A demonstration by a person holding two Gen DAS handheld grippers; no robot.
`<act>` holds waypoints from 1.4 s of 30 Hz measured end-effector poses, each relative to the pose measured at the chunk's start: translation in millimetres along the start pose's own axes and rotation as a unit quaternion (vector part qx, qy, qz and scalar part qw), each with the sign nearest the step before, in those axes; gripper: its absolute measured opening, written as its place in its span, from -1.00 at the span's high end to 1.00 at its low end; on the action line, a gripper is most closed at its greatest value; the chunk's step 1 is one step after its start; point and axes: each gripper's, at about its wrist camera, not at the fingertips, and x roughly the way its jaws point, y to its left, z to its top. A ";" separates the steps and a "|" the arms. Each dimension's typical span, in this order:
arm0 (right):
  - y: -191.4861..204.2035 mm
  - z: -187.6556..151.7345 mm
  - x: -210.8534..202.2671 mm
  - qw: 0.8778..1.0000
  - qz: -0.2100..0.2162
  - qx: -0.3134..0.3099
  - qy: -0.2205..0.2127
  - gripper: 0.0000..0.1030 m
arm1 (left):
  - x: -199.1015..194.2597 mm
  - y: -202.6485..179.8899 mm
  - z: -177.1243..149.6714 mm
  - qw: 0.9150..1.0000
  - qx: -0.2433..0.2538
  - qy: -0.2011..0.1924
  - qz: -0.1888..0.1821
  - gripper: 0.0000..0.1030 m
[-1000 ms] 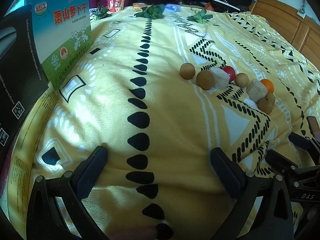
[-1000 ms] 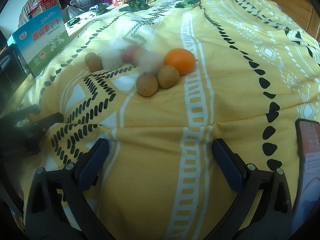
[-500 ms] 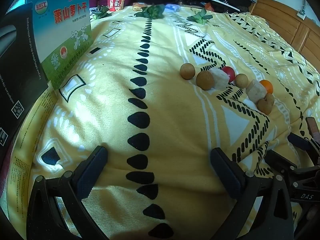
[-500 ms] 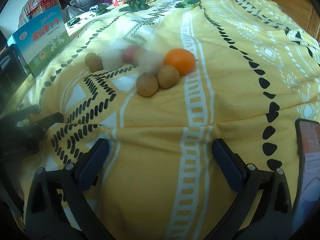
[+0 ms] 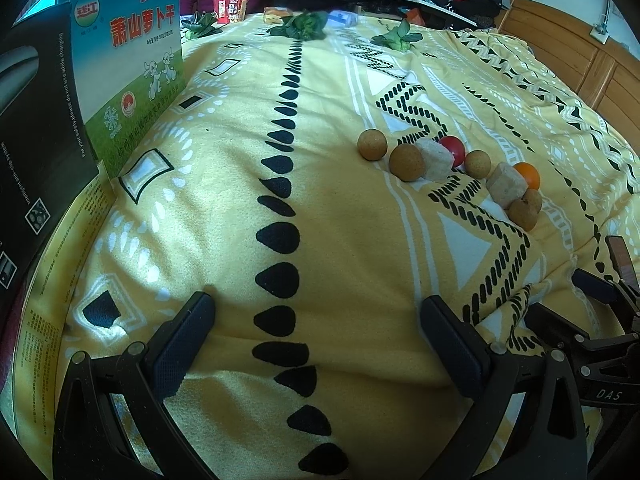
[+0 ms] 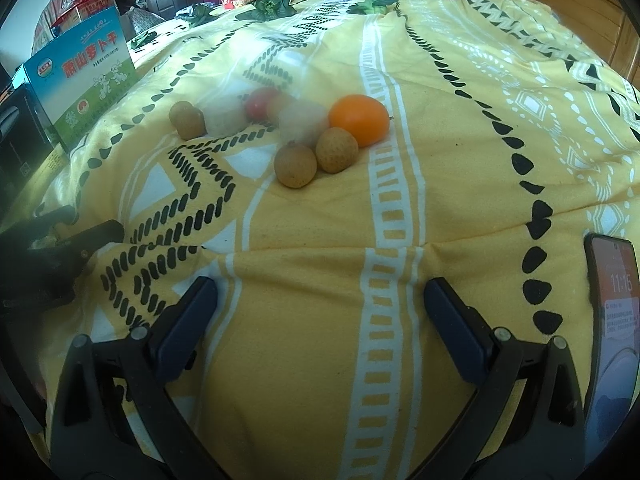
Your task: Organize fruits
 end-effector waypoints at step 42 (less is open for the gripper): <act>2.5 2.0 2.0 1.000 -0.003 -0.004 0.008 -1.00 | -6.0 2.6 -1.7 1.000 0.008 0.005 -0.014 -1.00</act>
